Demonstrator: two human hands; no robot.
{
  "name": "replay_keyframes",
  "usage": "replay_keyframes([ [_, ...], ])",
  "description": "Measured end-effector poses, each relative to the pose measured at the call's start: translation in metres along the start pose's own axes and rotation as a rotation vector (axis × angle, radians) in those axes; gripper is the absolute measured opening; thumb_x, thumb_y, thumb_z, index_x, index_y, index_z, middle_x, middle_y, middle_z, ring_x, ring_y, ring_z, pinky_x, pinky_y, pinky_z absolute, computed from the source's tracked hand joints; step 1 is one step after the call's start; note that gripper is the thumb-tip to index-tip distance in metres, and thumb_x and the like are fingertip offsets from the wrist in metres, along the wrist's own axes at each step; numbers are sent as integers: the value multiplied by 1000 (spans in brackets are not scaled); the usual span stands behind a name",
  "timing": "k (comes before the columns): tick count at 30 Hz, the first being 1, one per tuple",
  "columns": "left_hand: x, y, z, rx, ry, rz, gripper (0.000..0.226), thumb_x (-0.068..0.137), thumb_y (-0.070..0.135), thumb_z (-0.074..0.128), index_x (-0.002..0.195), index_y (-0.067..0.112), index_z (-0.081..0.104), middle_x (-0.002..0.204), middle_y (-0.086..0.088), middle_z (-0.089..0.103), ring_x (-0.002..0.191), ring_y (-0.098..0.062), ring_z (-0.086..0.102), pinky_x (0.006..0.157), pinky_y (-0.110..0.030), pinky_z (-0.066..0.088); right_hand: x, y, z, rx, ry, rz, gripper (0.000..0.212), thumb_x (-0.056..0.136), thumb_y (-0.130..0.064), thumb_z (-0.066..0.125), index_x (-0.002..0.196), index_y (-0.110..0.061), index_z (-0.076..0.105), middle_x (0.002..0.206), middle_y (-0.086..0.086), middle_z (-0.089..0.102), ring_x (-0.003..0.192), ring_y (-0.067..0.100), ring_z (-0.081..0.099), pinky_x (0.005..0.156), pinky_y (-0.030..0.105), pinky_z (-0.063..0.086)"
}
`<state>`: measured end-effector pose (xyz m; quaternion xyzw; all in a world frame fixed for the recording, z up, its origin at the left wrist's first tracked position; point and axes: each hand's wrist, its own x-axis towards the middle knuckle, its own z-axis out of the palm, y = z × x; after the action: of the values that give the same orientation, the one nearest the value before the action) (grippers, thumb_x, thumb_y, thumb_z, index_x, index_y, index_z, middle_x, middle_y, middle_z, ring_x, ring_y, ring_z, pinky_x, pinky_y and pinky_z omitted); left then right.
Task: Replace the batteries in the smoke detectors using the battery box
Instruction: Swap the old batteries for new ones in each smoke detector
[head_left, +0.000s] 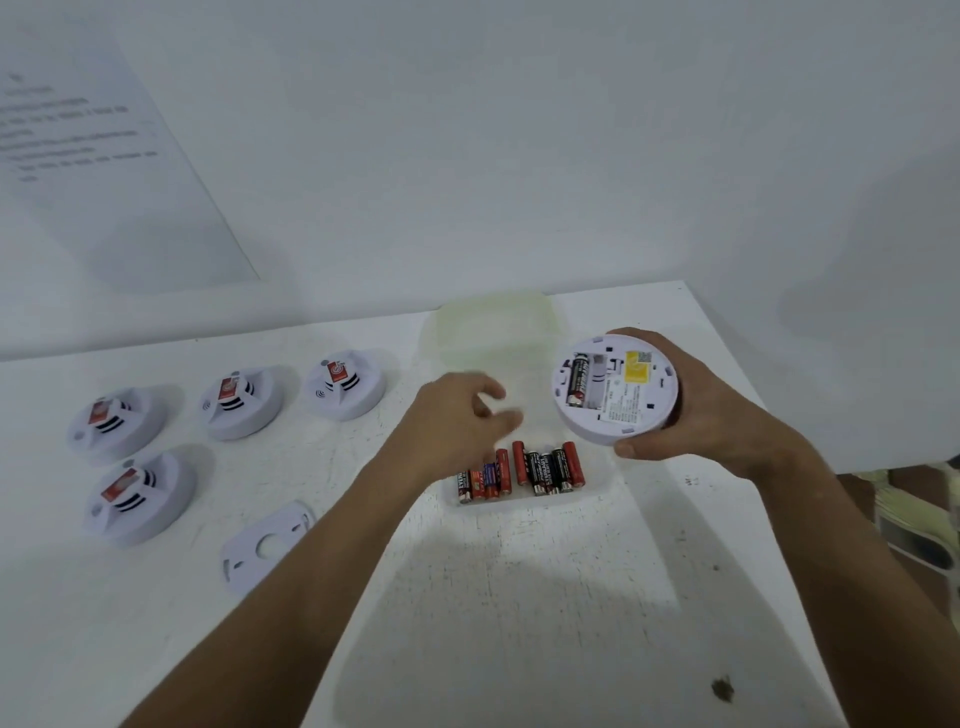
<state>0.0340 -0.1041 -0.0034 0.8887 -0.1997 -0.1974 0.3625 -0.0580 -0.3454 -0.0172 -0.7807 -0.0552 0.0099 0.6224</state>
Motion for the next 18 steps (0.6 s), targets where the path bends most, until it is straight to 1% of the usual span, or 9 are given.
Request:
replay_keyframes([
  [2,6,-5,8,252,-115,26,43,88,38,67,127,20,60,101,-1,72,70,-7,67,73,-22,52,-5,2,-5,-10,7,8,91,57,-4,86,136,-30,48,130,-11,60,123,10,57,86,26,56],
  [5,14,-6,20,392,-201,41,51,90,29,65,138,16,52,128,-7,63,105,-18,64,92,-27,47,-10,5,-5,-23,9,15,91,57,-5,86,136,-31,48,129,-12,60,123,9,56,87,24,55],
  [6,16,-6,24,419,-205,42,52,89,29,66,137,15,53,130,-7,61,110,-20,62,94,-28,46,-11,7,-5,-28,8,18,91,57,-6,86,136,-31,47,129,-12,60,123,9,56,87,24,55],
  [8,20,-9,31,461,-192,49,48,87,30,69,132,16,58,128,-6,62,108,-20,62,91,-29,48,-14,10,-4,-28,4,27,92,56,-10,88,136,-31,47,130,-12,59,123,10,56,87,24,54],
  [11,22,-13,37,480,-165,49,43,86,32,71,125,17,64,121,-5,66,101,-18,63,88,-29,50,-18,15,-4,-16,2,38,95,54,-20,89,138,-28,46,131,-10,59,125,14,55,89,26,54],
  [12,23,-14,38,483,-162,48,45,85,32,72,126,17,63,122,-5,65,104,-18,62,90,-29,49,-18,16,-4,-16,2,41,95,54,-21,89,138,-28,45,131,-9,58,125,15,55,90,27,54],
  [15,22,-16,39,473,-198,24,58,83,34,73,135,15,55,131,-5,60,118,-19,56,98,-30,44,-19,20,-4,-19,1,40,93,57,-13,88,138,-28,46,131,-10,59,125,14,55,91,27,54],
  [16,23,-16,39,469,-215,18,57,83,34,73,134,15,56,129,-4,61,117,-19,56,97,-29,44,-19,20,-3,-22,0,39,92,57,-12,88,137,-29,46,131,-10,59,125,14,55,91,27,54],
  [18,23,-16,39,466,-231,16,46,82,35,74,123,15,65,114,-2,67,98,-16,60,82,-25,48,-17,21,-2,-26,-3,35,92,57,-11,88,138,-29,46,131,-10,59,124,13,55,90,26,54],
])
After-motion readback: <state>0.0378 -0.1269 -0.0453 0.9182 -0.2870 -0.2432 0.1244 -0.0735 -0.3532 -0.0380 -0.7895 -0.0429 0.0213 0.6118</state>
